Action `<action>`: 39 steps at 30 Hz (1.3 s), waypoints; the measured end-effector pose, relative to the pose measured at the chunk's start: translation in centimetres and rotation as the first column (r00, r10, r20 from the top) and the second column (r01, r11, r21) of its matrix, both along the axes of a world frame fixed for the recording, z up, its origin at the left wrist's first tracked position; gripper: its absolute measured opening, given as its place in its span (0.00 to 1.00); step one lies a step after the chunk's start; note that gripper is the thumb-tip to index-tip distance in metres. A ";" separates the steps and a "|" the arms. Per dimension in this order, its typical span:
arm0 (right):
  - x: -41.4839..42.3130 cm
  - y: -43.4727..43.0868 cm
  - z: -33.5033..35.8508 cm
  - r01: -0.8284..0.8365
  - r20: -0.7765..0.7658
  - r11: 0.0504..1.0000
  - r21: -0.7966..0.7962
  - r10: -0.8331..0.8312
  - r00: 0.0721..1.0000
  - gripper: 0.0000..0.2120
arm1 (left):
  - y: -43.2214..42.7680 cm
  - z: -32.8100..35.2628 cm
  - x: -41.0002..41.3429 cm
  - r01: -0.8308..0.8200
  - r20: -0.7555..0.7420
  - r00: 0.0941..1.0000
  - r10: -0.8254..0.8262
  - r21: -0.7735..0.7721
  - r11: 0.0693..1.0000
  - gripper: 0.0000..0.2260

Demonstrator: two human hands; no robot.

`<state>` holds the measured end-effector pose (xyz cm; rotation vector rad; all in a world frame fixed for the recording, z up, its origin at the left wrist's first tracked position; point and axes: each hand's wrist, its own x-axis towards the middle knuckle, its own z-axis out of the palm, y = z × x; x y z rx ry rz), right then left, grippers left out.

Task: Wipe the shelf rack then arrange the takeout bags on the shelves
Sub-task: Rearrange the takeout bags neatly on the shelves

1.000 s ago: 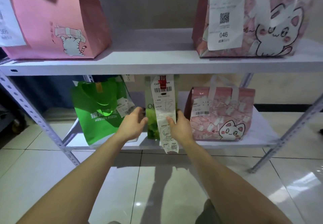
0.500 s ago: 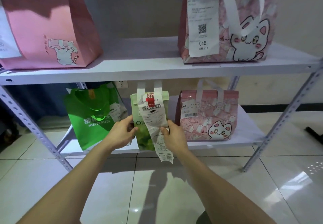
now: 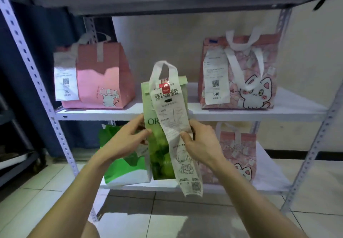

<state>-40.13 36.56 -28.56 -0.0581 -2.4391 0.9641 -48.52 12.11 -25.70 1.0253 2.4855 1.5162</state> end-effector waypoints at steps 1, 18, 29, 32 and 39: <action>-0.2 0.2 2.6 0.011 -0.066 1.000 0.012 -0.010 0.998 0.09 | 0.4 1.9 -0.4 -0.016 -0.046 0.999 0.018 0.042 0.999 0.18; -14.8 1.8 11.7 0.198 -0.062 0.980 -0.025 -0.199 0.978 0.17 | 8.7 6.9 -13.4 -0.284 -0.221 0.923 0.315 0.162 0.945 0.20; -10.2 4.6 7.9 0.023 -0.086 0.993 -0.116 -0.033 0.996 0.20 | 8.0 3.8 -11.2 -0.426 -0.250 0.823 0.509 0.320 0.846 0.24; -7.2 7.2 6.4 0.062 -0.181 0.989 -0.135 -0.086 0.980 0.13 | 9.2 3.0 -9.1 -0.482 -0.313 0.688 0.654 0.477 0.735 0.20; -3.5 12.0 5.4 0.198 -0.253 0.955 -0.219 -0.252 0.934 0.04 | 13.6 2.7 -5.2 -0.319 -0.516 0.630 0.580 0.509 0.799 0.15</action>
